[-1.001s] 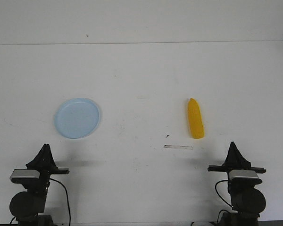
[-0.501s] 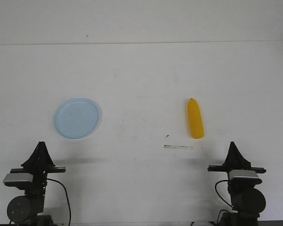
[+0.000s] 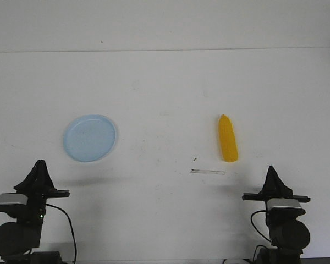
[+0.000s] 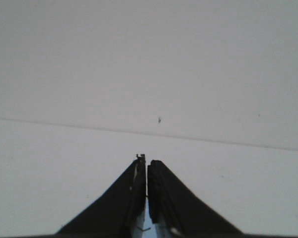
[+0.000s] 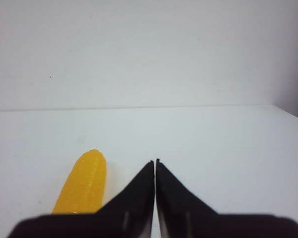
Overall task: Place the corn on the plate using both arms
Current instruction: 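Reach the left gripper forward to the edge of the light blue plate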
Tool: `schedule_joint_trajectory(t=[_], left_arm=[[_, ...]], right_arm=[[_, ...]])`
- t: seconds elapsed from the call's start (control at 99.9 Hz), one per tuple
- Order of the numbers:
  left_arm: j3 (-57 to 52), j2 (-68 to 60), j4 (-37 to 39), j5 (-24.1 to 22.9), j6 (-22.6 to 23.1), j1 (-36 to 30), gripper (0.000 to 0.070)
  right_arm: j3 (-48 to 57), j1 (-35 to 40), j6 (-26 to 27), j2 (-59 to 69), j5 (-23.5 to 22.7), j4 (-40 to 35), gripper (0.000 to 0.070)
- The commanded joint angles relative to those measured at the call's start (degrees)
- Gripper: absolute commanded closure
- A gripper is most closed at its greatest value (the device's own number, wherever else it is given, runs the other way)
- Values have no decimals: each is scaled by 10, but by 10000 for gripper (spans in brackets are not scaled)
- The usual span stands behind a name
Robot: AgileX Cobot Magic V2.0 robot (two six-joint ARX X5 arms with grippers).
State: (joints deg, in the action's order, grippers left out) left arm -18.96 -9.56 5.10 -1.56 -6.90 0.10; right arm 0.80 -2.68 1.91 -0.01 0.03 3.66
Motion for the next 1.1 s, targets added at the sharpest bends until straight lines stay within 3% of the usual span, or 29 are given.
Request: schedule_joint_trajectory(t=[0.0, 0.34, 0.671, 0.851, 0.931, 1.091], left_arm=[[-31, -25, -22, -2, -4, -1, 699], [-190, -235, -135, 1, -16, -1, 699], [-269, -390, -150, 30, -18, -1, 699], [-352, -484, -248, 32, -19, 2, 699], [-391, -526, -299, 42, -41, 11, 699], [-448, -599, -354, 99, -78, 58, 699]], right_arm=[[-1, 0, -1, 1, 0, 6, 698], [-1, 0, -1, 1, 0, 6, 698], [-1, 0, -1, 1, 0, 6, 698], [-1, 0, -1, 1, 0, 6, 699], [-1, 0, -1, 1, 0, 6, 698], [-1, 0, -1, 1, 0, 6, 698]])
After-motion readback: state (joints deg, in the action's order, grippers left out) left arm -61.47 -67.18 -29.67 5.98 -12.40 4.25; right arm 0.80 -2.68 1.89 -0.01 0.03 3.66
